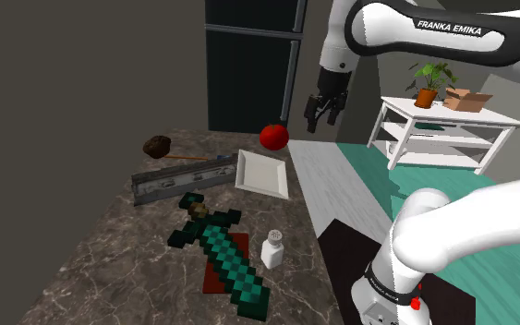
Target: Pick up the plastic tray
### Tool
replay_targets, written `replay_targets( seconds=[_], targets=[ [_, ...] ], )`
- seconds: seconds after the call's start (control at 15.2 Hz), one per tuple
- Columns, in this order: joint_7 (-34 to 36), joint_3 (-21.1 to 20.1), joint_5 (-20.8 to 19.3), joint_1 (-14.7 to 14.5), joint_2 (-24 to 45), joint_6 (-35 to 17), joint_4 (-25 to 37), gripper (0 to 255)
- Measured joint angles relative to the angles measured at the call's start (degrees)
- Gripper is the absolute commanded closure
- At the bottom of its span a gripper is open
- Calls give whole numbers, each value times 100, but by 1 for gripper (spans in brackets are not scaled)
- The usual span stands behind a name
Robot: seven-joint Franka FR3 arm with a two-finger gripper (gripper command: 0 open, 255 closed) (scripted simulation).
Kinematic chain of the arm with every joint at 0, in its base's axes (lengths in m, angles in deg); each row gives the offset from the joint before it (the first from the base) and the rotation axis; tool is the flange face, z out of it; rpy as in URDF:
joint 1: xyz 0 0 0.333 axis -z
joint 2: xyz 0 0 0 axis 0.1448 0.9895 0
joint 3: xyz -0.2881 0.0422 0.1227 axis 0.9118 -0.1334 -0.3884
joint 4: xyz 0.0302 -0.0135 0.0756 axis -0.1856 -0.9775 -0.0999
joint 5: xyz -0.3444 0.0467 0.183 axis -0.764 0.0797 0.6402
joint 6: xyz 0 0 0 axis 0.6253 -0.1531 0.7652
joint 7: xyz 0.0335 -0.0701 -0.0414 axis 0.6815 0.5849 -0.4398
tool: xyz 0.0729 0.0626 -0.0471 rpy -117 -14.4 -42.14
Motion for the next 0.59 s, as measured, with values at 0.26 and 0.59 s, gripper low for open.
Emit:
replay_targets(
  seconds=[0.26,0.59],
  targets=[
    [-456,121,-47,-168,315,-285,16,0],
    [-1511,335,-68,-572,1307,-981,276,0]
  ],
)
